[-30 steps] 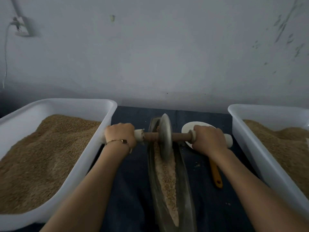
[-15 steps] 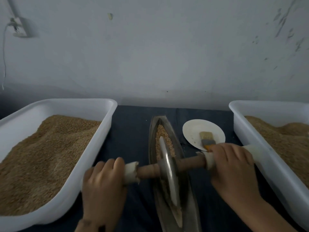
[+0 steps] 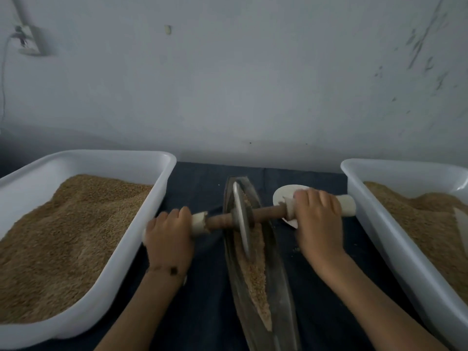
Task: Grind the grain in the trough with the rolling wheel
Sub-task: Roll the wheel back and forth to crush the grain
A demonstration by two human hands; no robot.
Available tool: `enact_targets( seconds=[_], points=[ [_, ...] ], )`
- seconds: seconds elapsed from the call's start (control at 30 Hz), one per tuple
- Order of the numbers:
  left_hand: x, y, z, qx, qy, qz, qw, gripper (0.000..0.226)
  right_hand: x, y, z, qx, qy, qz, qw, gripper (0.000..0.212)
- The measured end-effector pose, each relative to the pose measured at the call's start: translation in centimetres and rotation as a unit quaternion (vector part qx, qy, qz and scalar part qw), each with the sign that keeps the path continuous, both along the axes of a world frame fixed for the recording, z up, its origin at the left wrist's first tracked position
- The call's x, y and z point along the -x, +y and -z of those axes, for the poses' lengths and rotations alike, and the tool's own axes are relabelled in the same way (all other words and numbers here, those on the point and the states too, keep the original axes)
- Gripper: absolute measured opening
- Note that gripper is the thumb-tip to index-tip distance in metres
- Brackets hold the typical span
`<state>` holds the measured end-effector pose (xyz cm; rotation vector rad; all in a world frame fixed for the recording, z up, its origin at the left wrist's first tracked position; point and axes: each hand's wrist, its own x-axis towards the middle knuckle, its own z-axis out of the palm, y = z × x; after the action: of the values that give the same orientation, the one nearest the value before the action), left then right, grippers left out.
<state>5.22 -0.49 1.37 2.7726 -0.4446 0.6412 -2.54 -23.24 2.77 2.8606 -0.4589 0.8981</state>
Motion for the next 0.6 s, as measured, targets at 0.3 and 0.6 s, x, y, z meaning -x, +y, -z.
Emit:
enact_targets(
  seconds=[0.3, 0.6],
  points=[
    [7.7, 2.7, -2.8, -0.048, -0.206, 0.087, 0.974, 0.017, 8.5, -0.7, 2.6, -0.064, 0.207, 0.08, 0.973, 0.05],
    [-3.4, -1.5, -3.8, -0.124, 0.061, -0.006, 0.99, 0.014, -4.3, -4.9, -1.5, -0.123, 0.239, -0.026, 0.963, 0.009]
  ],
)
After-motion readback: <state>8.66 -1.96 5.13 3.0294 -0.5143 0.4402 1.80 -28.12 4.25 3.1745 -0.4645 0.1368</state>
